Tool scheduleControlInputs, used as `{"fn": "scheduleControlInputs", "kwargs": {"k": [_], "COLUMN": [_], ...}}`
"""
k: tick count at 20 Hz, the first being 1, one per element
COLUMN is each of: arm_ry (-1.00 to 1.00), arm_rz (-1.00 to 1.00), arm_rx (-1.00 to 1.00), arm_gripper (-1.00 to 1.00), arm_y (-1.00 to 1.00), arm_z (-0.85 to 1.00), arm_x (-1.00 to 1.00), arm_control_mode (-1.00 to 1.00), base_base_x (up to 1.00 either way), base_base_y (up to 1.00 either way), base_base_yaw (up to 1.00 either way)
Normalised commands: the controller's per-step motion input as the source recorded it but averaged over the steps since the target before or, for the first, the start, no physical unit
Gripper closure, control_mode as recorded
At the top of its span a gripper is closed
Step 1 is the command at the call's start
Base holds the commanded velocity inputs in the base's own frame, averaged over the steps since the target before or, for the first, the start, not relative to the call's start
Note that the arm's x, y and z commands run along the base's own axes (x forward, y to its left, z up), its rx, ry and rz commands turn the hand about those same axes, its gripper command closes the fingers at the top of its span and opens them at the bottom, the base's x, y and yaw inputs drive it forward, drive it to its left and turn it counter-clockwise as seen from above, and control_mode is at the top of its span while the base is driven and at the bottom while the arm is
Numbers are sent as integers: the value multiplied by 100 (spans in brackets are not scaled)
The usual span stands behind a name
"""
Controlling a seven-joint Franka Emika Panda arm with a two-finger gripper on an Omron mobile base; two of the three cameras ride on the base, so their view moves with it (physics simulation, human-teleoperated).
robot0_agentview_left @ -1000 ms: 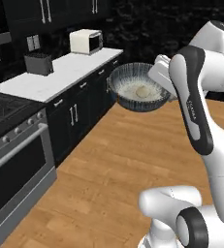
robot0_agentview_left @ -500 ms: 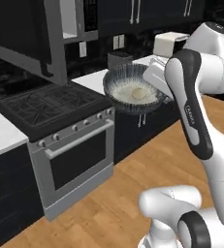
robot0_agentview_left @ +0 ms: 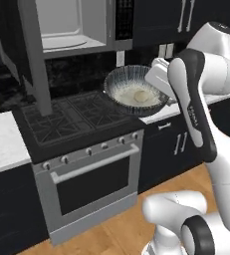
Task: Pick the garlic from the sink and place it in the bowl. Then pick the bowl and place it in the microwave. Then close the microwave door and press the start button.
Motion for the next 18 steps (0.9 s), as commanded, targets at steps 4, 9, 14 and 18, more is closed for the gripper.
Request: {"fn": "scheduleControlInputs", "kwargs": {"k": [4,9,14,18], "arm_ry": [0,0,0,0], "arm_rz": [0,0,0,0], "arm_rx": [0,0,0,0], "arm_gripper": [100,100,100,100], "arm_y": [0,0,0,0], "arm_z": [0,0,0,0], "arm_x": [0,0,0,0], "arm_control_mode": [100,100,100,100], "base_base_x": [82,44,52,61], "base_base_y": [-9,0,-10,-10], "base_base_yaw": [33,49,35,24]}}
